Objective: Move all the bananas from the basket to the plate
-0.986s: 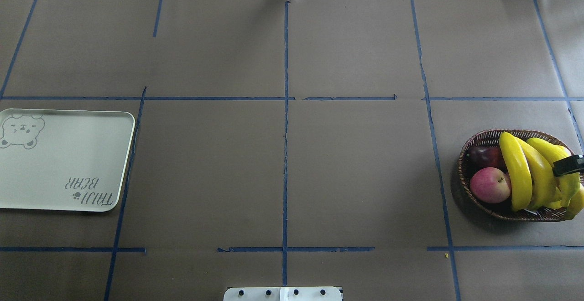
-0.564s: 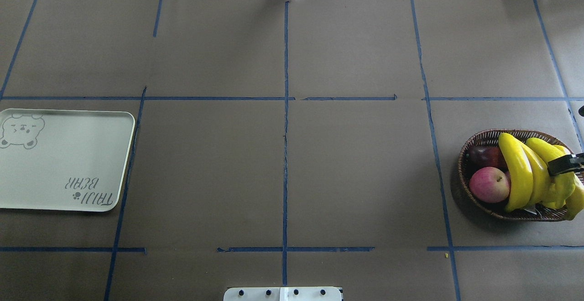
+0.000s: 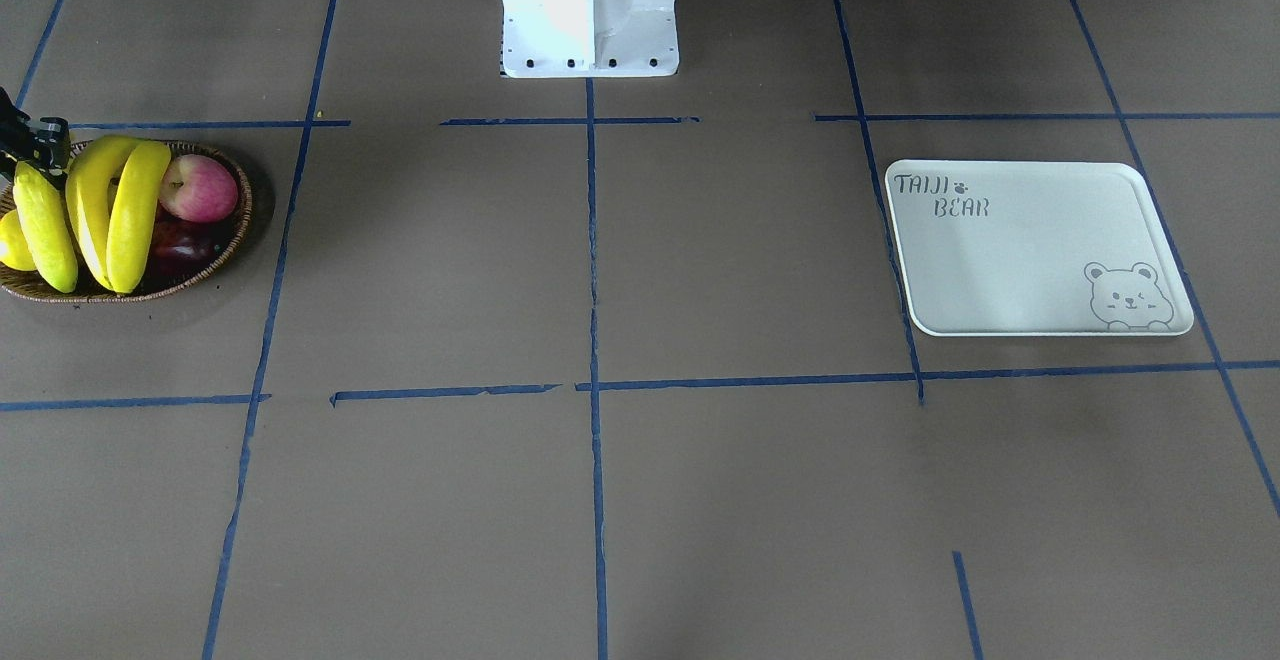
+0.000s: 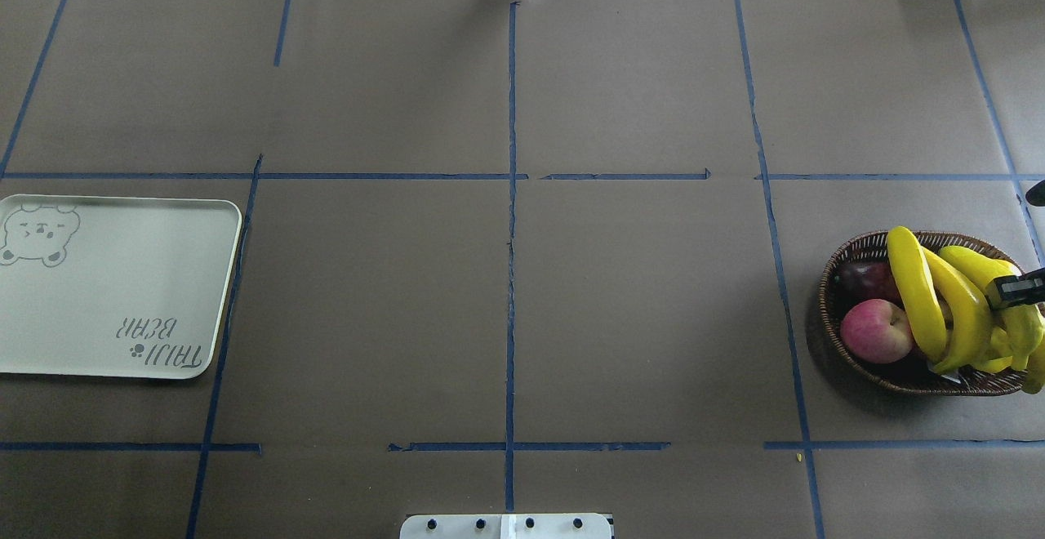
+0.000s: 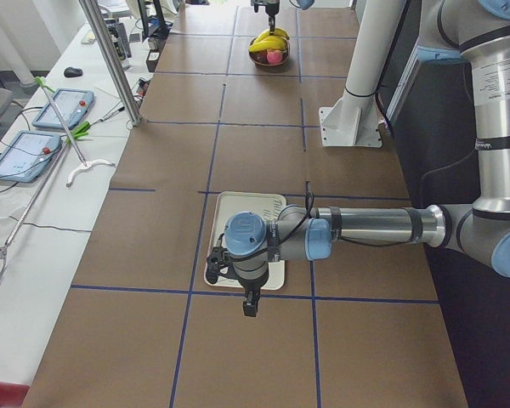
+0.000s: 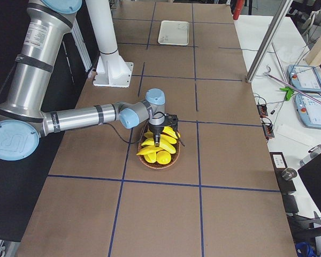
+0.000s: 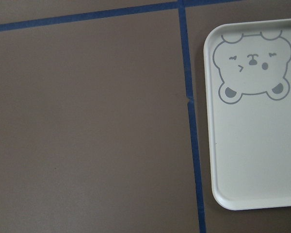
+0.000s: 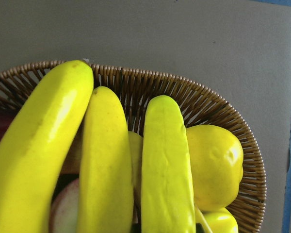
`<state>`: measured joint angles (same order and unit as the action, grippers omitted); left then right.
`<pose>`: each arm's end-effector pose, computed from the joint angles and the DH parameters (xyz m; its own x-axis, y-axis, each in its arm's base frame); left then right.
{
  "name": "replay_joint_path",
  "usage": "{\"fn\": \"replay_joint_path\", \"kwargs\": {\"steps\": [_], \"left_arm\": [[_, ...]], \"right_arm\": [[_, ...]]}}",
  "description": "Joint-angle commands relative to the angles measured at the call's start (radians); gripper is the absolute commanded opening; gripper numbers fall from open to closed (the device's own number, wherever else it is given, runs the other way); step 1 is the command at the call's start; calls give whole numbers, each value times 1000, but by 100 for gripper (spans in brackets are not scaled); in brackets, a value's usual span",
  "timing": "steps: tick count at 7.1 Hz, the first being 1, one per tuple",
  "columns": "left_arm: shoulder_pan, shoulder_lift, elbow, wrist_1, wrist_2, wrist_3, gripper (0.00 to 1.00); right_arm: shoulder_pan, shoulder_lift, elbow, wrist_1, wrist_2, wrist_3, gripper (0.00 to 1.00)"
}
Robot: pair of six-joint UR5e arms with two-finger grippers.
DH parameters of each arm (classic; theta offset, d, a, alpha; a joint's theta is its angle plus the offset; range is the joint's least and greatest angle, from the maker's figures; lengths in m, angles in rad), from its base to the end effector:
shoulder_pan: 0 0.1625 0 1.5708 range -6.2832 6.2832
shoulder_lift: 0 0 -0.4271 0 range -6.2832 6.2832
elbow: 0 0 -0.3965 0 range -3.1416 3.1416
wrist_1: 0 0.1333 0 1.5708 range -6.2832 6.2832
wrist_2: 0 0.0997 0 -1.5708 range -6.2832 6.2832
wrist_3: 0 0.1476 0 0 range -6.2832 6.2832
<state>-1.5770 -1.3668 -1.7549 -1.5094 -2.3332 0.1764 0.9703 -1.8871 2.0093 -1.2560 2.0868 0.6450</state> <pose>-0.0338 -0.4004 0.7031 0.7127 0.1153 -0.6919 -0.1208 0.9918 0.0409 -0.1792 -0.3686 0.5942 0.7870 -0.0810 0.6117 0.0486 0.9964 0.0694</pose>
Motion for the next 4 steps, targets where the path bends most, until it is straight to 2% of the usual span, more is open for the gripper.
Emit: {"fn": "replay_joint_path", "kwargs": {"steps": [1, 4], "left_arm": [[0, 0, 0, 0, 0, 0, 100], [12, -2, -5, -2, -3, 0, 100]], "right_arm": [[8, 2, 21, 1, 7, -5, 4], [120, -6, 121, -6, 45, -24, 4]]}}
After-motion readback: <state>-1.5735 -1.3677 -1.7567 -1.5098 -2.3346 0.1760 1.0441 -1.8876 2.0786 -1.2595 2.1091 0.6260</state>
